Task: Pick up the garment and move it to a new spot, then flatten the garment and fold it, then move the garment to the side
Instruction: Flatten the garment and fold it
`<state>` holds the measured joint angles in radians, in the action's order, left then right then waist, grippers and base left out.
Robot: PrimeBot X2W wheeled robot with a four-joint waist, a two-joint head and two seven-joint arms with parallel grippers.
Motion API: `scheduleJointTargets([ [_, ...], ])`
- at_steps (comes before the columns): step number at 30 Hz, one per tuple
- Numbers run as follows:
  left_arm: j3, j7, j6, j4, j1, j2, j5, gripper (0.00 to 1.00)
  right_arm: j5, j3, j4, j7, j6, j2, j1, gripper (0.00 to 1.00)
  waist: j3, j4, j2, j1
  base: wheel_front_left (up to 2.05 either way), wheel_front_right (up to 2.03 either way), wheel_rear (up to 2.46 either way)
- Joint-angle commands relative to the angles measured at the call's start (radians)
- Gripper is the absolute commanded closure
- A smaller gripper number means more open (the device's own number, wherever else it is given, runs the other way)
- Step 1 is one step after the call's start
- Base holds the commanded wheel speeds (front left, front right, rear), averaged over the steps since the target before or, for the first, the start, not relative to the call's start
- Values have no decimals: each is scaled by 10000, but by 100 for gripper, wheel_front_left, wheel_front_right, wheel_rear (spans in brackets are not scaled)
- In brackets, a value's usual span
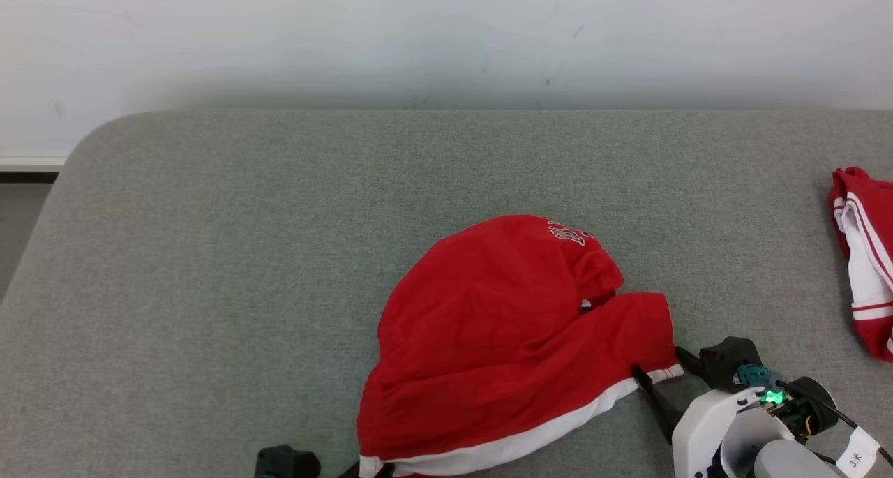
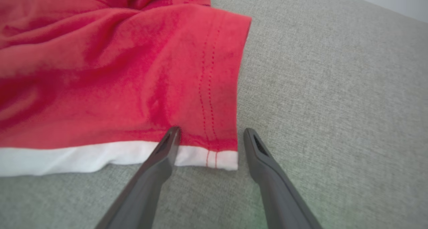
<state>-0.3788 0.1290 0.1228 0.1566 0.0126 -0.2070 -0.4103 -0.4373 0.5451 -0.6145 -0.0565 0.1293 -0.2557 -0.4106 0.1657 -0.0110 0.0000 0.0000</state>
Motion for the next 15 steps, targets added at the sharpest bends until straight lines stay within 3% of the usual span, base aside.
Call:
scheduleJointTargets([
  [1,-60,-54,30,57,-68,-70,-165,57,-121,289,-206,-337,29,-8,190,0,9,-13,0,0,0,0,0],
  [2,-97,-30,36,80,-97,-98,-178,62,-234,382,-199,-423,38,-34,199,10,18,-21,0,0,0,0,0],
  [3,-151,-11,44,89,-129,-115,-204,64,-319,480,-174,-509,40,-56,227,27,25,-29,0,0,0,0,0],
  [4,-190,-22,49,91,-152,-127,-200,65,-391,575,-147,-586,40,-96,234,55,24,-37,0,0,0,0,0],
  [5,-216,-43,50,99,-162,-144,-219,66,-472,640,-121,-617,40,-153,223,61,23,-46,0,0,0,0,0],
  [7,-264,-82,53,116,-163,-168,-231,74,-671,700,-46,-607,38,-234,216,100,7,-55,0,0,0,0,0],
  [9,-282,-134,58,130,-172,-176,-286,78,-915,749,70,-516,24,-315,230,100,-19,-55,0,0,0,0,0],
  [12,-297,-135,63,62,-159,-230,-393,100,-1346,756,358,-390,23,-418,289,100,-83,-55,0,0,0,0,0],
  [15,-244,-78,72,-234,-69,-274,-728,100,-2074,557,823,-308,23,-538,357,100,-178,-47,0,0,0,0,0],
])
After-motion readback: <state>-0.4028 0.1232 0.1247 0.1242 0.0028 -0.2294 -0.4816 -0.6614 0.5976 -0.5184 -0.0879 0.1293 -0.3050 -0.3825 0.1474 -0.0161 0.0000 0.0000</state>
